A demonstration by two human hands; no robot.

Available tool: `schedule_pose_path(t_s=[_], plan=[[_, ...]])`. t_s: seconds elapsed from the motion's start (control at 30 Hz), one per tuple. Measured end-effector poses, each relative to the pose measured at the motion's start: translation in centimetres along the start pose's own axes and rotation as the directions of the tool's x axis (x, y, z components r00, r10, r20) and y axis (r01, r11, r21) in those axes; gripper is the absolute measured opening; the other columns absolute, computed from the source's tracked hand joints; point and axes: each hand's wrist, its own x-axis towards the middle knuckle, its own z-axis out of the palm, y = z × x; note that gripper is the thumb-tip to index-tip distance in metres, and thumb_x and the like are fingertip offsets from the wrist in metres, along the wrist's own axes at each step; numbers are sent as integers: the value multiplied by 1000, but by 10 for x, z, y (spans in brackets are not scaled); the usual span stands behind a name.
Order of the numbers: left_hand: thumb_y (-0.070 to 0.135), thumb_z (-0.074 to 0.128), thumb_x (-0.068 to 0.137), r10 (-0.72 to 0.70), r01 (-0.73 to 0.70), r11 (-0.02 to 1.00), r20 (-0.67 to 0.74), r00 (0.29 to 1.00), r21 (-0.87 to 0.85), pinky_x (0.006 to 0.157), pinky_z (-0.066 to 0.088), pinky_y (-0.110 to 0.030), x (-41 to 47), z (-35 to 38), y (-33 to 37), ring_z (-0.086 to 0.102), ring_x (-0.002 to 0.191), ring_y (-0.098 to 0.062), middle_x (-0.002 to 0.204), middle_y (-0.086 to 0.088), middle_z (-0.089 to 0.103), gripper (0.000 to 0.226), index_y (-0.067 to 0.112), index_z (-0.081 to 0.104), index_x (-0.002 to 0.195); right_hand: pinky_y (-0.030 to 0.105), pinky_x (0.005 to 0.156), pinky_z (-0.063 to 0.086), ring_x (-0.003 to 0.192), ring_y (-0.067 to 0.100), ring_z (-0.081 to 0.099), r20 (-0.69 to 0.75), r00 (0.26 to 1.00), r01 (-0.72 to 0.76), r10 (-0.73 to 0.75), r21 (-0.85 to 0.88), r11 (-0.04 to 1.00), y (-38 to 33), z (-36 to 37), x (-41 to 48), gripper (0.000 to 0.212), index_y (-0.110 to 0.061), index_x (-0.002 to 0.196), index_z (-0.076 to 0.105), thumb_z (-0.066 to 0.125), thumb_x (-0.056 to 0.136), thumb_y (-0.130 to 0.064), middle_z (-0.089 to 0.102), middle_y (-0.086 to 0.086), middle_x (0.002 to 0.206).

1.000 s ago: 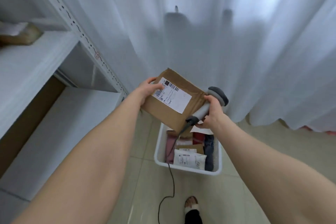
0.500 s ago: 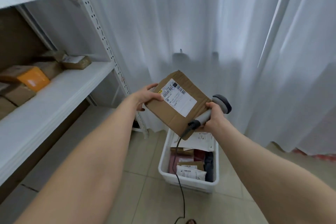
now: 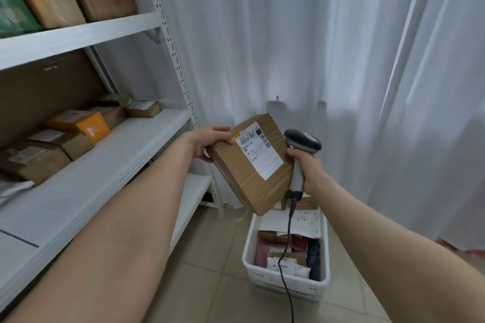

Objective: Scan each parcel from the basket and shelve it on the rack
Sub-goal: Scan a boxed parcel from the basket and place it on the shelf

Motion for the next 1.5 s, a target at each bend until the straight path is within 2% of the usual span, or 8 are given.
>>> schedule_pose_path(t_s=[0.2, 0.37, 0.5, 0.67, 0.83, 1.0, 1.13, 1.5], plan=[[25, 80, 73, 101, -186, 937, -280, 955, -296, 81, 52, -33, -6, -29, -8, 57, 103, -22, 122, -6, 56, 80, 11, 40, 140, 50, 92, 53, 97, 34, 67, 46, 996, -75, 71, 98, 992, 16, 39, -17, 35, -9, 117, 61, 70, 84, -18, 70, 15, 110], [20, 82, 71, 20, -132, 883, -246, 969, -451, 64, 53, -35, -17, -27, -34, 63, 80, -19, 93, -4, 65, 63, 14, 50, 125, 43, 77, 57, 82, 29, 67, 47, 994, -108, 103, 126, 986, 28, 59, -27, 38, -9, 121, 60, 68, 85, -17, 70, 11, 97], [15, 83, 68, -8, -52, 902, -138, 990, -429, 73, 52, -56, -18, -21, -61, 59, 98, -26, 115, -7, 59, 79, 26, 37, 131, 34, 60, 53, 73, 25, 64, 42, 993, -116, 112, 101, 988, 32, 64, -32, 40, -10, 121, 60, 70, 82, -16, 67, 9, 90], [10, 79, 73, 15, -95, 878, -171, 985, -470, 54, 51, -37, -15, -14, -75, 61, 87, -19, 107, 1, 61, 82, 34, 37, 139, 45, 81, 57, 87, 29, 67, -32, 999, 9, -12, -86, 996, 28, 78, -38, 29, -10, 110, 58, 67, 83, -16, 69, 14, 100], [7, 77, 77, 55, -150, 864, -206, 977, -481, 50, 49, -28, -12, -17, -89, 59, 83, -14, 104, 3, 59, 79, 33, 38, 141, 29, 51, 46, 48, 18, 52, 170, 984, 83, -55, -165, 983, 14, 98, -54, 7, -1, 91, 61, 59, 85, -4, 63, 10, 59], [6, 76, 78, 36, -148, 852, -225, 974, -502, 56, 50, -31, -12, -22, -99, 59, 84, -17, 116, -5, 58, 75, 28, 40, 140, 29, 50, 42, 46, 18, 48, 213, 977, 80, -20, -273, 959, 12, 117, -65, 7, 0, 90, 58, 57, 85, -3, 59, 11, 58], [7, 75, 79, 19, -139, 845, -231, 973, -516, 54, 48, -31, -15, -28, -104, 59, 82, -17, 105, -1, 57, 72, 28, 41, 138, 25, 46, 42, 44, 17, 46, 241, 971, 69, 9, -316, 946, 11, 123, -68, 11, 0, 95, 56, 55, 85, -4, 57, 9, 55], [7, 73, 81, 5, -130, 847, -237, 971, -515, 49, 46, -28, -20, -47, -112, 59, 80, -17, 110, -4, 59, 65, 28, 42, 134, 23, 43, 43, 42, 14, 47, 305, 951, 63, 56, -369, 927, 7, 138, -72, 15, -2, 99, 55, 51, 85, -6, 53, 6, 58]])
